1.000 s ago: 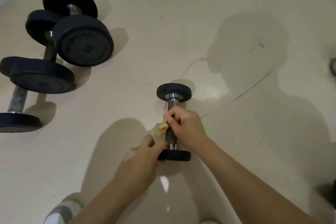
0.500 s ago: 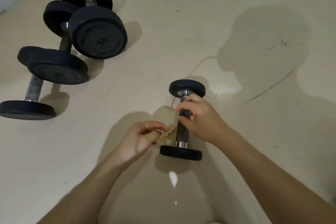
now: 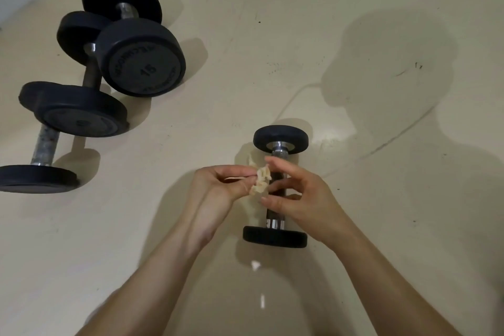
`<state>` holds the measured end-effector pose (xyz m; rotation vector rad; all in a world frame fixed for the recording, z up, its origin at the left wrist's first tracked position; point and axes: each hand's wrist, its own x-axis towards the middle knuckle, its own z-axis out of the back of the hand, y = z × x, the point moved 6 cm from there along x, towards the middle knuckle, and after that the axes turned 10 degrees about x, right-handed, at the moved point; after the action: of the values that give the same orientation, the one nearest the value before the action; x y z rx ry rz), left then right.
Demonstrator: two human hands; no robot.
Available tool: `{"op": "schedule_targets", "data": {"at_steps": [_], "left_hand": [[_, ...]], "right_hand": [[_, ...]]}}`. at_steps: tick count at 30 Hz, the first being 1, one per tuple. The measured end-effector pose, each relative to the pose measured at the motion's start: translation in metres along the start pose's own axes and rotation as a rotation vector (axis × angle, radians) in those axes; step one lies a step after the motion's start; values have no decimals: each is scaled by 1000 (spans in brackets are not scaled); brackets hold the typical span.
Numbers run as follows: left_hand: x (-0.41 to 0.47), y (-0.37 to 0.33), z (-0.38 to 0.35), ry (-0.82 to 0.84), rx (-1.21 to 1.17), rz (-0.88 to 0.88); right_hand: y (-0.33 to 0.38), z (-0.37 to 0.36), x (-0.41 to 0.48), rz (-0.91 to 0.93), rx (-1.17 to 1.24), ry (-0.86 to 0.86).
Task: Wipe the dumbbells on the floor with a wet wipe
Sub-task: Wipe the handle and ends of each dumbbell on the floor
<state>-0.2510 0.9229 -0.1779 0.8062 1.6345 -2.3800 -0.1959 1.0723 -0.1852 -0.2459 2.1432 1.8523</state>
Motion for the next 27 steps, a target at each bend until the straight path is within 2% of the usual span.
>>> {"op": "schedule_targets", "data": {"at_steps": [2,4,6,9,11,14,16,21,25,27], "left_hand": [[-11,-10,-14,43,-85,-13],[-16,-9,-22,50,-15,-23],[-20,-2,-23,75,249,-65],[-34,6,-33,237,682,-193],[-40,7,-34,271,782,-256],[-43,7,-36,339,894,-357],[-43,8,-33,303,887,-390],[-40,19,-16,229,750,-324],[-42,21,-12,191,727,-344],[-43,22,-13,171,739,-358]], "right_hand": [[5,0,-1,45,134,-79],[0,14,0,56,200,-255],[-8,33,10,111,-13,-398],[-10,40,35,250,-468,-409],[-8,36,41,342,-578,-411],[-3,36,42,422,-603,-433],[-5,40,47,415,-537,-439],[-22,19,34,322,-482,-224],[-14,22,43,329,-403,-393],[-14,23,41,293,-365,-389]]}}
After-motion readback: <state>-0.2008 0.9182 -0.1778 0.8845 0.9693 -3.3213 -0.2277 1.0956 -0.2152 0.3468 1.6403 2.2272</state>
